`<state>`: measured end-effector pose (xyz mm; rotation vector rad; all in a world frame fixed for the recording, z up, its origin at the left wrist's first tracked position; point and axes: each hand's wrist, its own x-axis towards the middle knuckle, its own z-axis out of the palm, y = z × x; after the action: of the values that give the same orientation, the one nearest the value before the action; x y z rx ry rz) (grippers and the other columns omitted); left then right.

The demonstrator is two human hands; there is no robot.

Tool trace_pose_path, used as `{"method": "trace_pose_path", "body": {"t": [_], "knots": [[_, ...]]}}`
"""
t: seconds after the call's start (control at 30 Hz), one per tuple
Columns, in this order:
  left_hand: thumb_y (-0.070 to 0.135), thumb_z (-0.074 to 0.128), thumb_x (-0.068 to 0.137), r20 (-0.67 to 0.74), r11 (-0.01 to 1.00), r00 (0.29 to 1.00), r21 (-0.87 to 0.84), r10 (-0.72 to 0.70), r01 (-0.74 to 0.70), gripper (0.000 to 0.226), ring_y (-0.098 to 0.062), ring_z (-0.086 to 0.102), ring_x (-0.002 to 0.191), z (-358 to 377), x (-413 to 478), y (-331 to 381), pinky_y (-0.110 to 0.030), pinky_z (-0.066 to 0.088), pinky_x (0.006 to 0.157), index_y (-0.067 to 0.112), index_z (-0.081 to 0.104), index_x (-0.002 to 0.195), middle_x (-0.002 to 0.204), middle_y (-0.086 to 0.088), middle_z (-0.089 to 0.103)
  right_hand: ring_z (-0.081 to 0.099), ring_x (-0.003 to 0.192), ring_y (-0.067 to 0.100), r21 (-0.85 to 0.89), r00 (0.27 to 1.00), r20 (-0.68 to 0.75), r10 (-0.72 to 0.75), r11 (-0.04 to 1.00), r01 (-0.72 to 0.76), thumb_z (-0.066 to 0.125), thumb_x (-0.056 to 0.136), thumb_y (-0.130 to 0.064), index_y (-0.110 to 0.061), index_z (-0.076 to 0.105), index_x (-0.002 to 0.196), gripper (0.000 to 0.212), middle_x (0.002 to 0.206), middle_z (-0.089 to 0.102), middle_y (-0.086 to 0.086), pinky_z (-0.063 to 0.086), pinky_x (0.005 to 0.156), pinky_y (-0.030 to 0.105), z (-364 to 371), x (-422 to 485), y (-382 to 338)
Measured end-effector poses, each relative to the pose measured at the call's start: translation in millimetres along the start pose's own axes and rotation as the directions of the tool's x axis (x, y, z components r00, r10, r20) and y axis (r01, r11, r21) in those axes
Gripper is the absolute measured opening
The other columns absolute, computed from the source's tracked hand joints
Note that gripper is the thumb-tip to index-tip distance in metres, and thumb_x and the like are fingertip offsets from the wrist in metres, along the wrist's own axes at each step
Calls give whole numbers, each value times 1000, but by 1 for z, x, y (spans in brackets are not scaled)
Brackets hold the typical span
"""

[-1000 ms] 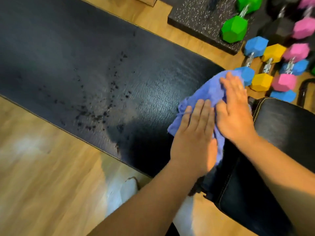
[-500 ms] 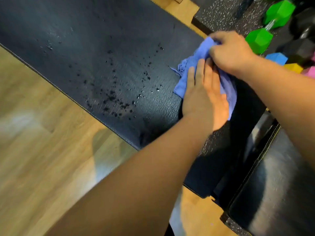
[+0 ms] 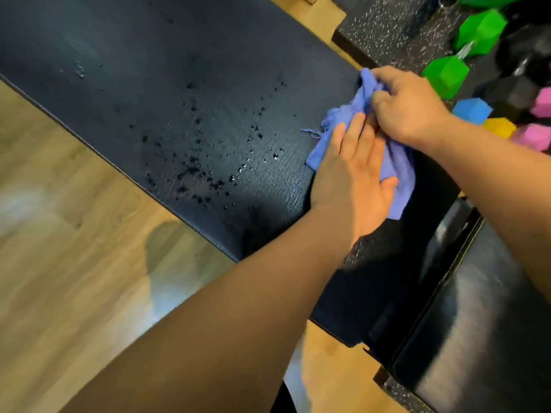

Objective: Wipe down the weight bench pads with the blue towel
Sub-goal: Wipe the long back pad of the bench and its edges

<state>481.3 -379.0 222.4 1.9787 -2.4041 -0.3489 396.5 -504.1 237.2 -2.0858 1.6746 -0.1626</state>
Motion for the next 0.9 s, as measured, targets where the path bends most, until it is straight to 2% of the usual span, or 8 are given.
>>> {"method": "trace_pose_path", "body": {"t": [0.13,0.27,0.4,0.53,0.6,0.73,0.83,0.9], "knots": [[41,25,96,25,998,998,-6,66,-66,70,-36,-9,145,3,-1,33,-51,-5,117,2,2,150,160,-15,-3,56,101,40,-79,994,-54,91,992,-96,26,81,-39,-3,56,108,54,108,62,26,43,82,43,-15,-72,62],[46,24,97,125,984,976,18,176,-180,72,-34,-19,144,12,-16,69,-51,-10,116,8,-4,151,160,-10,-11,55,95,40,-155,985,-38,171,972,-175,27,77,-32,-7,55,94,41,102,62,28,31,69,33,-27,-87,76],[51,30,95,14,973,974,-39,227,-226,72,-27,-4,147,12,-18,34,-45,-1,118,11,10,151,160,-5,9,55,89,40,-144,994,10,112,983,-109,40,73,-13,-5,54,93,26,94,61,24,37,65,36,-13,-41,38],[53,23,93,-38,990,989,-11,141,-141,73,-24,6,148,9,-20,-9,-43,4,119,10,16,151,160,-7,13,58,94,36,-69,997,-71,36,997,-41,35,65,-19,-10,59,100,44,96,65,16,46,76,41,3,-18,25],[51,21,93,-12,993,993,22,119,-119,72,-24,4,148,6,-19,-10,-45,4,119,10,13,152,160,-7,8,59,96,30,13,992,-125,21,1000,-20,34,70,-27,-15,61,106,47,99,67,10,45,80,37,1,-33,42],[45,19,89,16,997,997,-8,80,-80,74,-29,-2,147,5,-14,20,-50,1,118,8,8,152,161,-9,3,58,88,30,81,970,-240,35,997,-15,42,83,-33,-11,61,106,37,86,63,8,37,69,32,-2,-76,81],[44,21,92,54,985,985,30,165,-167,72,-30,-7,147,7,-10,35,-51,0,118,11,2,152,161,-7,-3,55,85,32,60,963,-243,118,993,-106,45,92,-31,-13,53,90,20,80,55,7,25,64,29,1,-91,103],[44,23,93,69,973,972,32,225,-228,71,-31,-9,147,10,-11,39,-51,-1,118,11,2,152,161,-7,-3,56,91,32,74,965,-209,155,987,-143,38,94,-39,-12,53,93,30,88,58,12,27,67,29,2,-97,109]]}}
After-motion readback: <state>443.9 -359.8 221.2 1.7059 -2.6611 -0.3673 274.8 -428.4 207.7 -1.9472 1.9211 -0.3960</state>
